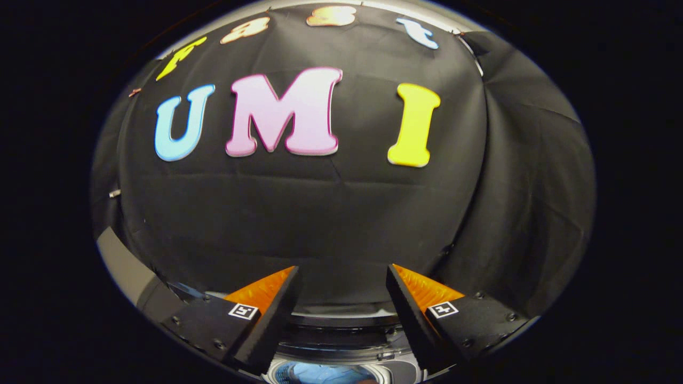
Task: Put the clothes into the washing machine and then close the washing machine lid.
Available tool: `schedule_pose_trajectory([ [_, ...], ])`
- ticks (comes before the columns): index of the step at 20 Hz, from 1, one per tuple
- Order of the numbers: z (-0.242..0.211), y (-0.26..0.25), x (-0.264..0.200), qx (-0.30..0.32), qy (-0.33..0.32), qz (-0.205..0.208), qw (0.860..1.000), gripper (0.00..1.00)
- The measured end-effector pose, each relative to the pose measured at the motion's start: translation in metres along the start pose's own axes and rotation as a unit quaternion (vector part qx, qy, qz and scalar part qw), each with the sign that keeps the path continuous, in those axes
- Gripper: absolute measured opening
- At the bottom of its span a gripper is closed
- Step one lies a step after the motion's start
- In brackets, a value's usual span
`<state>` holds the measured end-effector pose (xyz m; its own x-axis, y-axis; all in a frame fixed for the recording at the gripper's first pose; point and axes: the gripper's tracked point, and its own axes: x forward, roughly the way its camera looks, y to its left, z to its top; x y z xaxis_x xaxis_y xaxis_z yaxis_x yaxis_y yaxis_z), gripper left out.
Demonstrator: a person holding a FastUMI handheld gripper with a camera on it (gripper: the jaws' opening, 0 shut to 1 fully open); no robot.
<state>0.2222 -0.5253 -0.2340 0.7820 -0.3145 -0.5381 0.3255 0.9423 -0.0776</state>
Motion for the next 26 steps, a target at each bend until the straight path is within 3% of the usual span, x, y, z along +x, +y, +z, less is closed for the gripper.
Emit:
schedule_pose_trajectory([
  [1,0.004,-0.002,0.011,0.041,-0.03,0.009,0.999,0.99],
  [10,0.005,-0.002,-0.016,0.024,-0.067,0.023,0.997,1.0],
  [26,-0.027,-0.001,-0.079,0.018,-0.05,0.002,0.999,1.0],
])
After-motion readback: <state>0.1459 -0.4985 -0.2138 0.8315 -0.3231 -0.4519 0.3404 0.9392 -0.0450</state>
